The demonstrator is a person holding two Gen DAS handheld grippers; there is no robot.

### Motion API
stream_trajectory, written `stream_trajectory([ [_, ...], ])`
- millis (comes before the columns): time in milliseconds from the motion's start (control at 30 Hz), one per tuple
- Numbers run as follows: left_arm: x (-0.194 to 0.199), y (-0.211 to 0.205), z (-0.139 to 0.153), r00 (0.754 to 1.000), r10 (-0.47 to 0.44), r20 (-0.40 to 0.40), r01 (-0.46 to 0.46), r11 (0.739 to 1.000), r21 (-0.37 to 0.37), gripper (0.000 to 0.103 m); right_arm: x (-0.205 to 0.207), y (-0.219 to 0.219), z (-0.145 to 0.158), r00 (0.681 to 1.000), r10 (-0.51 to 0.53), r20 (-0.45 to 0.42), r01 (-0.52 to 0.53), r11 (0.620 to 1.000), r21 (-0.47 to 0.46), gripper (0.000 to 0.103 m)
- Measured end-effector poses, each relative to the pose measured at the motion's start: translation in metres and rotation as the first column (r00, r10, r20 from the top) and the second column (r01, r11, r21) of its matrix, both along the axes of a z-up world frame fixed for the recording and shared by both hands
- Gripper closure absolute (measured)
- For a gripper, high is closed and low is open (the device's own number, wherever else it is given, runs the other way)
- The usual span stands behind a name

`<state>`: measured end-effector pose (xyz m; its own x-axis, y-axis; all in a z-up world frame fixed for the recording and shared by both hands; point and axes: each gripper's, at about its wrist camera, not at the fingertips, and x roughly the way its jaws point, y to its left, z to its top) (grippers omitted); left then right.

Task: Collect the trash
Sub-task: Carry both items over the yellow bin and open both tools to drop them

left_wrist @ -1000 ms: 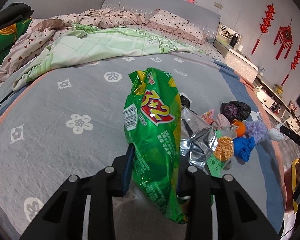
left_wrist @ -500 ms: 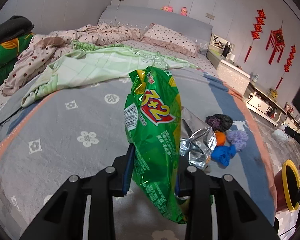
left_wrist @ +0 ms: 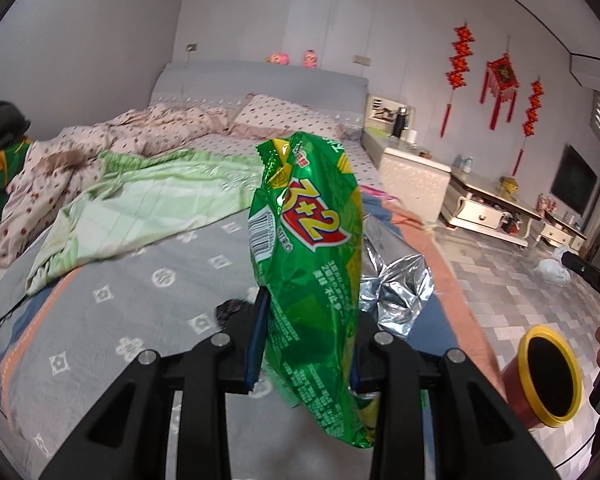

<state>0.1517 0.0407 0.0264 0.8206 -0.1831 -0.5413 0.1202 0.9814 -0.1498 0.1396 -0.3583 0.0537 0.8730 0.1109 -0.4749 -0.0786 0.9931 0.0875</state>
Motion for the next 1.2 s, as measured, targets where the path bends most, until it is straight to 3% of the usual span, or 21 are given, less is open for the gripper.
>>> stream_trajectory([
  [267,-0.003,-0.084,0.036,0.987,-0.154,0.054,0.154,0.988,0.015,0.074,-0.048,-0.056,0.04,0.992,-0.1,0.072,0.1,0.995,-0.003,0.092],
  [567,-0.006,-0.179,0.053,0.947,-0.312,0.072,0.311,0.95,0.027,0.074,-0.092,-0.128,0.053,0.968,-0.233,0.095,0.232,0.972,0.026,0.092],
  [867,-0.002,-0.272,0.039,0.892,-0.451,0.039,0.45,0.892,0.037,0.074,-0.127,-0.19,0.034,0.936,-0.344,0.074,0.341,0.939,0.047,0.092],
  [1200,0.008,-0.357,-0.004,0.834,-0.55,-0.044,0.552,0.833,0.032,0.074,-0.14,-0.243,-0.02,0.899,-0.438,-0.011,0.438,0.896,0.076,0.091],
])
